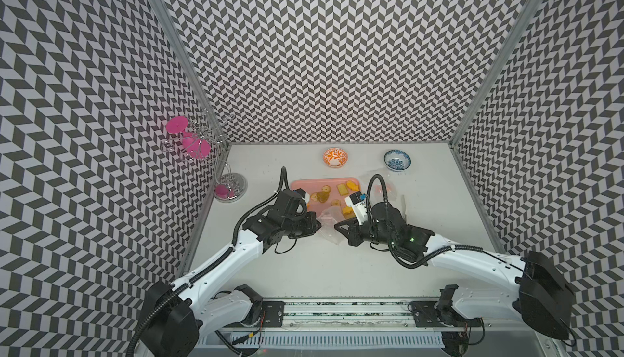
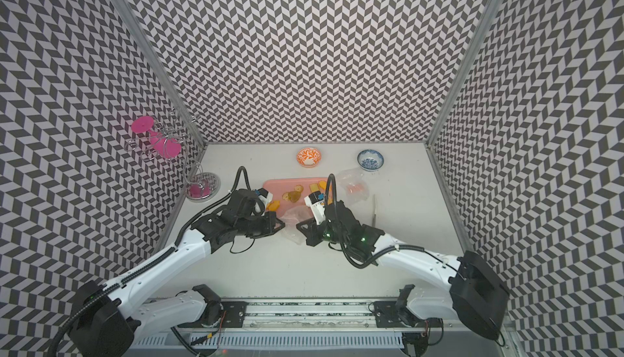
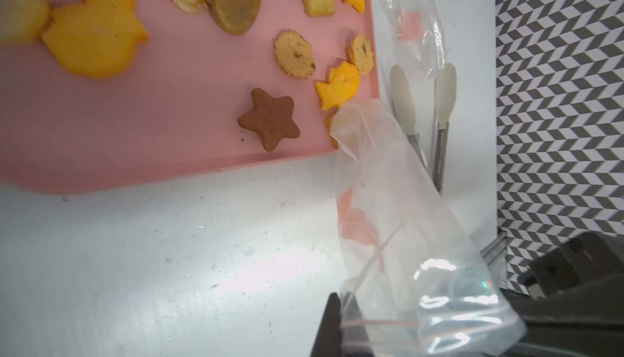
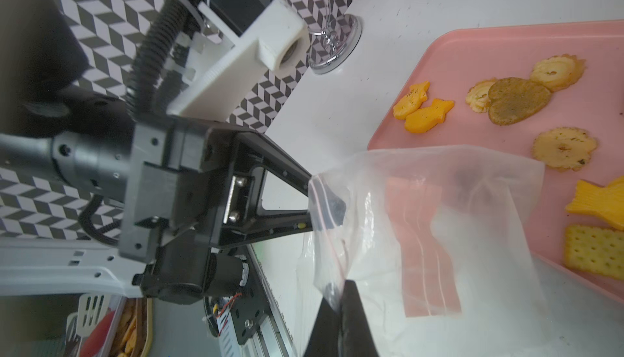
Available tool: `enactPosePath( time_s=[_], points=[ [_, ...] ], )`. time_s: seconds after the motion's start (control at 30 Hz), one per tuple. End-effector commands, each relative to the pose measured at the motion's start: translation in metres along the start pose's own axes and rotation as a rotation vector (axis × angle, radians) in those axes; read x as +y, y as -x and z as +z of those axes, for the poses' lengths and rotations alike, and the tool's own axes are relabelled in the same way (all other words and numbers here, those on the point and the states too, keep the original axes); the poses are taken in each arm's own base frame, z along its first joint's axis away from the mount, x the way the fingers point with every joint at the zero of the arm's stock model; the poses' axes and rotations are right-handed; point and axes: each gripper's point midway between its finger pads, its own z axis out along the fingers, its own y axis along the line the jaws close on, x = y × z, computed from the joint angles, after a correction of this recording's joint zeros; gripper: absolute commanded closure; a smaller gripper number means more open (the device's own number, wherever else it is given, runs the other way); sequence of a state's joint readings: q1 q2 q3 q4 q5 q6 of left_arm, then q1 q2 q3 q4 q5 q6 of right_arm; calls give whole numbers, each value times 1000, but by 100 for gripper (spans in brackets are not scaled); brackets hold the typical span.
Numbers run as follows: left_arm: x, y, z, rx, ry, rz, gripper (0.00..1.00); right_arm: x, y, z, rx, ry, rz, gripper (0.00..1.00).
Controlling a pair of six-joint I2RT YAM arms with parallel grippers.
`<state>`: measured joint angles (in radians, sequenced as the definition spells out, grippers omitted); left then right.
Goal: Put the cookies into a resealable bag to prevent moisture
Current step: Open the ziploc bag at the center of the board.
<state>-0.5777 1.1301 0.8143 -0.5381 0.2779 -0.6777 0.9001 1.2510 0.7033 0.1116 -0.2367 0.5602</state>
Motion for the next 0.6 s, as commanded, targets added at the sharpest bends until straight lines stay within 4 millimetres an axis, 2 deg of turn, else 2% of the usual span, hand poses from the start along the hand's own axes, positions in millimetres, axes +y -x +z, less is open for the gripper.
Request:
enactPosePath(
  time_s=[0.0,0.1,0.2,0.3,0.43,0.57],
  points=[
    [25,13,-7,-49,180,81,94,6,12,-3,-76,48,127,99],
    [8,13,0,-47,129,75,83,11,11,6,-37,75,147,99],
    [-9,10,3,-62,37,36,70,17,24,6,-81,122,201,99],
    [-21,10,-1,-97,-60,-26,69,17,25,7,-83,131,228,99],
    [-29,5,-3,-105,-118,-75,65,14,30,2,-127,156,306,99],
    [-39,-9,6,-64,-173,-86,65,16,33,3,-130,164,317,99]
  ],
)
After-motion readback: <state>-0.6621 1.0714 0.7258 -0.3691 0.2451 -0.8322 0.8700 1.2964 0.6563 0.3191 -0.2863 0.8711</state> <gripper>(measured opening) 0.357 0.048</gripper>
